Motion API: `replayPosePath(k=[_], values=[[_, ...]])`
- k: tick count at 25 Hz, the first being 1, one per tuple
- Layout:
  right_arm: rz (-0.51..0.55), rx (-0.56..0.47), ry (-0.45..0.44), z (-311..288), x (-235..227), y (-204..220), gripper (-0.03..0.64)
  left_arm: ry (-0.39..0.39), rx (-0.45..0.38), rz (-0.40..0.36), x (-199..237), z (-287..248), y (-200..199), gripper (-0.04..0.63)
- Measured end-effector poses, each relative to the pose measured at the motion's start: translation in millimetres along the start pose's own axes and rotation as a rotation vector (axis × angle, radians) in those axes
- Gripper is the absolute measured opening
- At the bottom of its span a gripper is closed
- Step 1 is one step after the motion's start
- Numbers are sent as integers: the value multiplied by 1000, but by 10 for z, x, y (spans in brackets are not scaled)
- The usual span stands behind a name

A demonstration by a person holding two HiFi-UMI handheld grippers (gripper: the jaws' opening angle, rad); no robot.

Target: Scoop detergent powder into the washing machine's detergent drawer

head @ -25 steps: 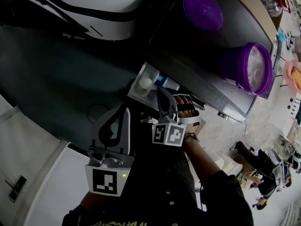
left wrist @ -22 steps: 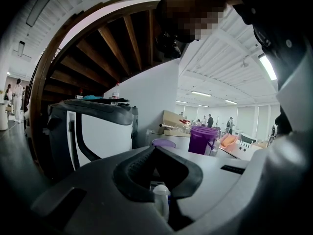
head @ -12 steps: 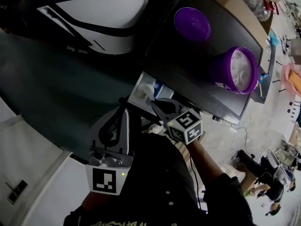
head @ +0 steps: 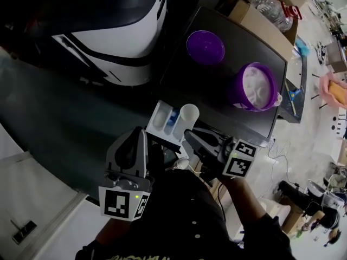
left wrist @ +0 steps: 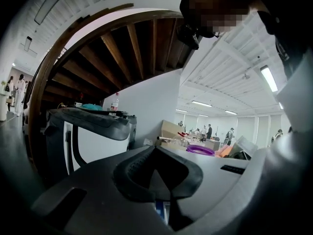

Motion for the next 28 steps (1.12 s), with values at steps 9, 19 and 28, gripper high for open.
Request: replayPosePath(k=[9,19,28], values=[[173,-431,-9,842,689,-708,34,47,-99,-72,-86,-120,-472,15],[474,-808,261,2017,1170,-1106,34,107,-236,-155,-243,-342,-1059,15],[621,-1054,499,2927,1381,-1049,32,142,-330,-223,-360,-473,-1501,15]])
Point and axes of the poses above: the fingertips, and each gripper's own axes: z backward along the fingers, x to its left, y out of its underside, the point moved 4 cm from there along z, backward along the fingers, and after that the axes turned 14 degrees about -z, right-handed, at the moved point
